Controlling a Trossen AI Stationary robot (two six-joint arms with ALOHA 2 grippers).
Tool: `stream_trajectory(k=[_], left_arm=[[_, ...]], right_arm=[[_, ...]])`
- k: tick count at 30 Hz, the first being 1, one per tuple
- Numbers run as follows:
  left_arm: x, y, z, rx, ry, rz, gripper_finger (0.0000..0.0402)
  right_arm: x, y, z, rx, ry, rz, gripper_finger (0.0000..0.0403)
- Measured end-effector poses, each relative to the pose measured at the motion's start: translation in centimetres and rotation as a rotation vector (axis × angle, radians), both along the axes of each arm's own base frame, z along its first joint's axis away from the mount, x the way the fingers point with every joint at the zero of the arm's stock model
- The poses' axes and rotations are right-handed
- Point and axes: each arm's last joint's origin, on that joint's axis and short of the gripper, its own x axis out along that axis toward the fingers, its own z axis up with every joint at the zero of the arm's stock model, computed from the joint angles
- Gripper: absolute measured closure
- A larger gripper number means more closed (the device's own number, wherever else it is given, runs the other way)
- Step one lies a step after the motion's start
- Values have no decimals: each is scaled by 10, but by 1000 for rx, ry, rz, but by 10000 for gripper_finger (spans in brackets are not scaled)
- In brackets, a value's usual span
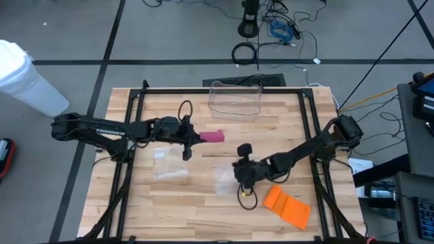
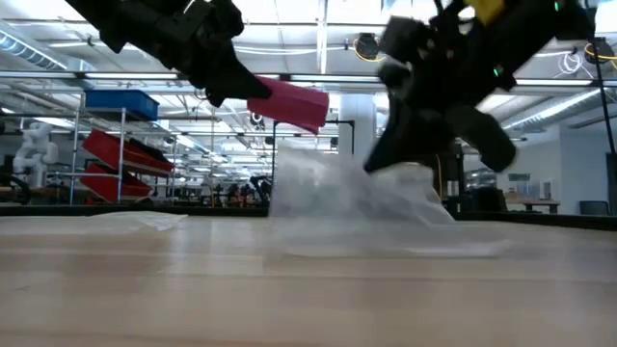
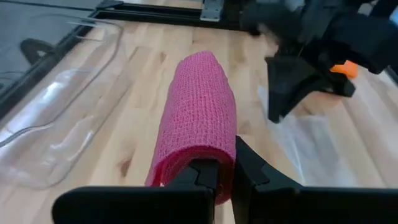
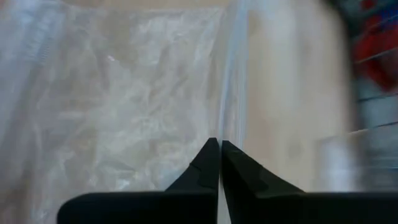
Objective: Roll bandage
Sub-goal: Put the pink bandage into the zip bag
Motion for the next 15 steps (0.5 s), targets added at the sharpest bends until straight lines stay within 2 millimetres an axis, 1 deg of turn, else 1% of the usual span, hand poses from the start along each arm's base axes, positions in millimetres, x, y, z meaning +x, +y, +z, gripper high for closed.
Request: stream_trajectory(k=[2, 5, 7, 10, 13, 15], left_arm=[[4, -6, 0, -1, 7, -23, 387], [11, -17, 3, 0, 2, -68, 387], [16, -26, 12, 5, -23, -91, 387], [23, -39, 23, 28, -50, -106, 387], [29, -49, 24, 103, -4, -108, 387], [29, -52, 15, 181, 75, -83, 387]], right_arm=[[6, 6, 6, -105, -2, -14, 402], [13, 14, 5, -226, 47, -17, 403], [18, 18, 0, -291, 80, -32, 403], [25, 21, -15, -391, 135, -54, 403], [31, 25, -21, -474, 122, -104, 403], [33, 29, -20, -518, 96, -137, 403]])
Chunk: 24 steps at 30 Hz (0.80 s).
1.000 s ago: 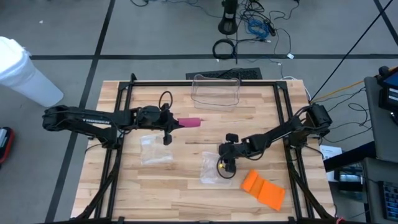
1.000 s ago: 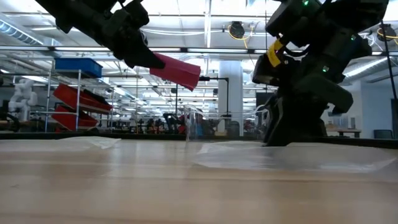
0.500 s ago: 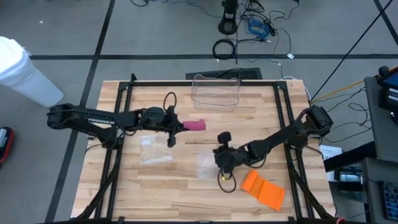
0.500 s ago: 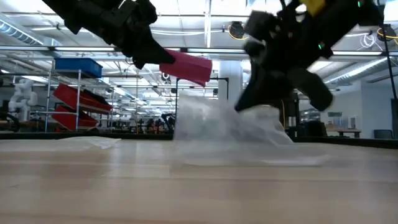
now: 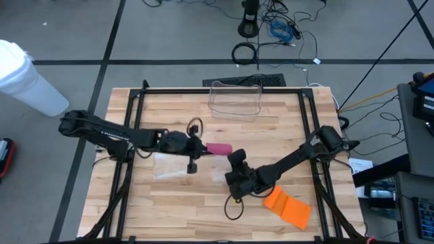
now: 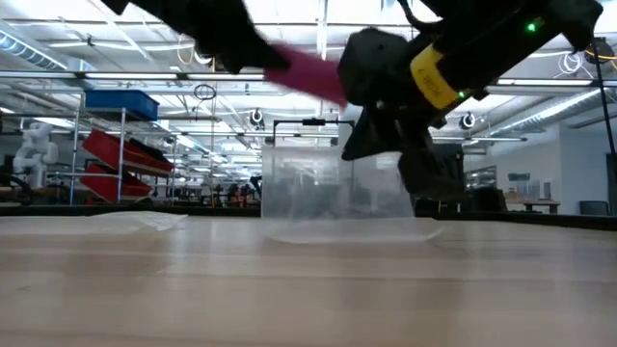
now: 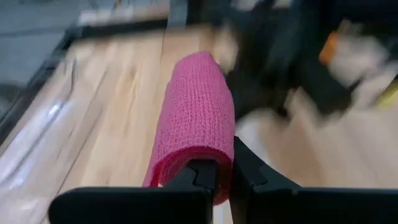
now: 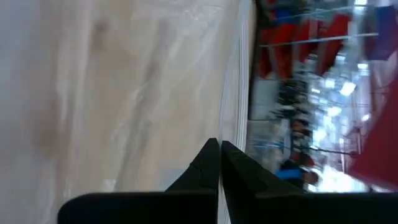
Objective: Roll bandage
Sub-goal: Put the pink bandage into the zip bag
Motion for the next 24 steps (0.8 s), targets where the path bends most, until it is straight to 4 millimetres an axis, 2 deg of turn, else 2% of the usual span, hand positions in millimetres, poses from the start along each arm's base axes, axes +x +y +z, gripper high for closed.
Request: stream_trajectory(k=[4, 10, 18, 24], left_arm=[[1, 2, -11, 59, 97, 49, 387], [4, 0, -6, 57, 98, 38, 387], [5, -23, 4, 134, 63, -91, 387], [2, -21, 1, 145, 103, -81, 387]], right_arm=[[-2, 10, 1, -62, -27, -8, 403], [-3, 14, 2, -73, -35, -5, 403], [-2, 11, 2, -71, -47, -22, 403], [0, 12, 4, -58, -75, -21, 403]])
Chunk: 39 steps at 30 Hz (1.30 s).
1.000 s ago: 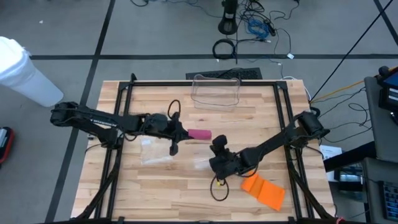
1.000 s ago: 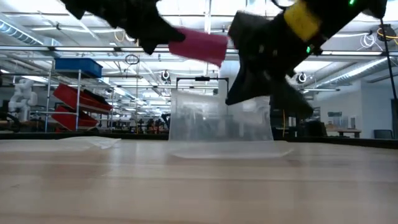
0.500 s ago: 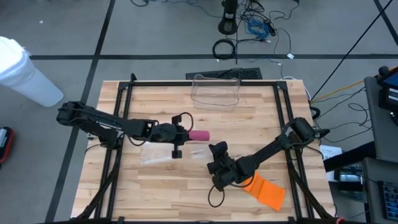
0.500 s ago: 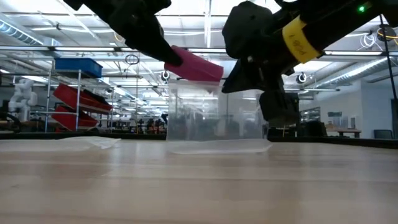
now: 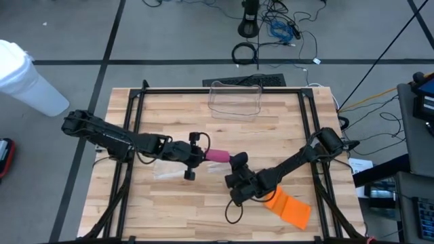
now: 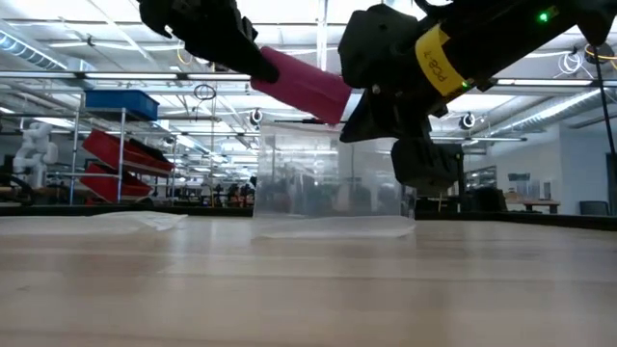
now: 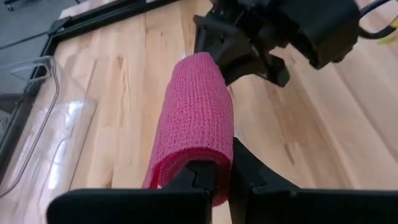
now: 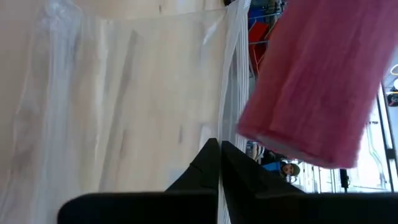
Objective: Roll bandage
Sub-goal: Put the pink bandage into the zip bag
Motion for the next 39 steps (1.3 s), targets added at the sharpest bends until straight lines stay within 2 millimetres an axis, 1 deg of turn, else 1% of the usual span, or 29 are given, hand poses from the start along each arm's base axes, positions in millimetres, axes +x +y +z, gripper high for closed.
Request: stream_trajectory(k=[9, 13, 17, 21, 24, 26, 31, 35, 39], left_arm=[[-2, 8, -4, 20, 46, 57, 387], [-4, 12, -7, 21, 84, 83, 387], [-4, 12, -7, 25, 83, 88, 387], [-4, 10, -7, -1, 90, 52, 387], [-4, 9, -7, -34, 99, 5, 387], [-4, 8, -8, -52, 104, -26, 387], [-3, 5, -6, -45, 86, -64, 387], [-3, 5, -6, -29, 79, -44, 383], [-4, 7, -7, -9, 90, -18, 375]], right_arm=[[1, 1, 2, -22, -7, 0, 403], [0, 1, 3, -68, -7, -16, 403], [-1, 4, 3, -95, 10, -5, 403], [-1, 4, 3, -134, 54, 10, 403], [0, 2, 5, -220, 86, -12, 403], [1, 0, 7, -243, 104, -12, 403], [3, -2, 8, -211, 126, 18, 403], [3, -1, 7, -161, 144, 66, 403], [1, 3, 7, -180, 158, 77, 403]])
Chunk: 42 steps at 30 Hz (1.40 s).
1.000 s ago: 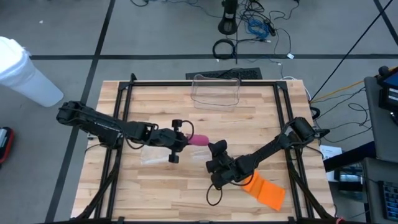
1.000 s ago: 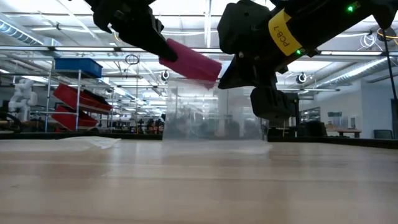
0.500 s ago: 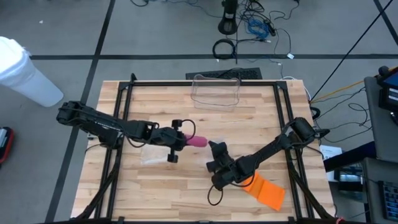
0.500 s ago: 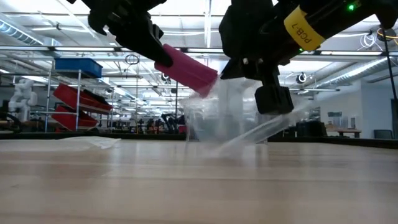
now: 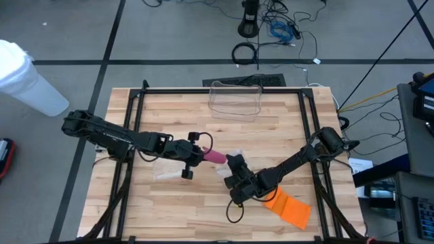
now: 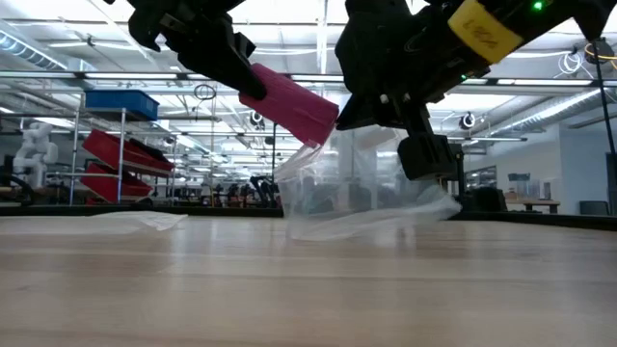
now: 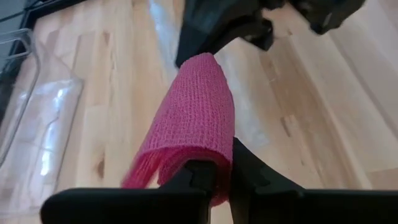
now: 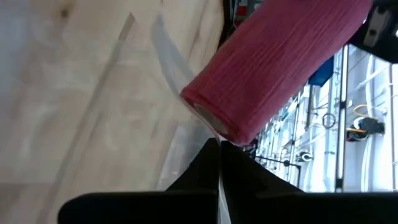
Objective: Roll bandage
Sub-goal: Put the pink bandage into the zip bag
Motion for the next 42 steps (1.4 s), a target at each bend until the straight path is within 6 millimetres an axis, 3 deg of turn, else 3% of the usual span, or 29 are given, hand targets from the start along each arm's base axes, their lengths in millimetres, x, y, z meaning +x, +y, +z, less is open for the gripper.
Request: stream_trajectory(k=[14, 23, 33, 42], left_arm=[[0, 1, 0, 15, -9, 26, 384], [6, 6, -12, 30, 44, 40, 385], [6, 0, -14, 104, 54, -106, 374], [6, -2, -14, 153, 59, -166, 372]], right_arm=[[-3, 5, 0, -14, 10, 14, 403], [1, 8, 3, -44, 17, 36, 403], [4, 1, 3, -61, 50, 34, 403], [3, 8, 3, -90, 101, 92, 403]])
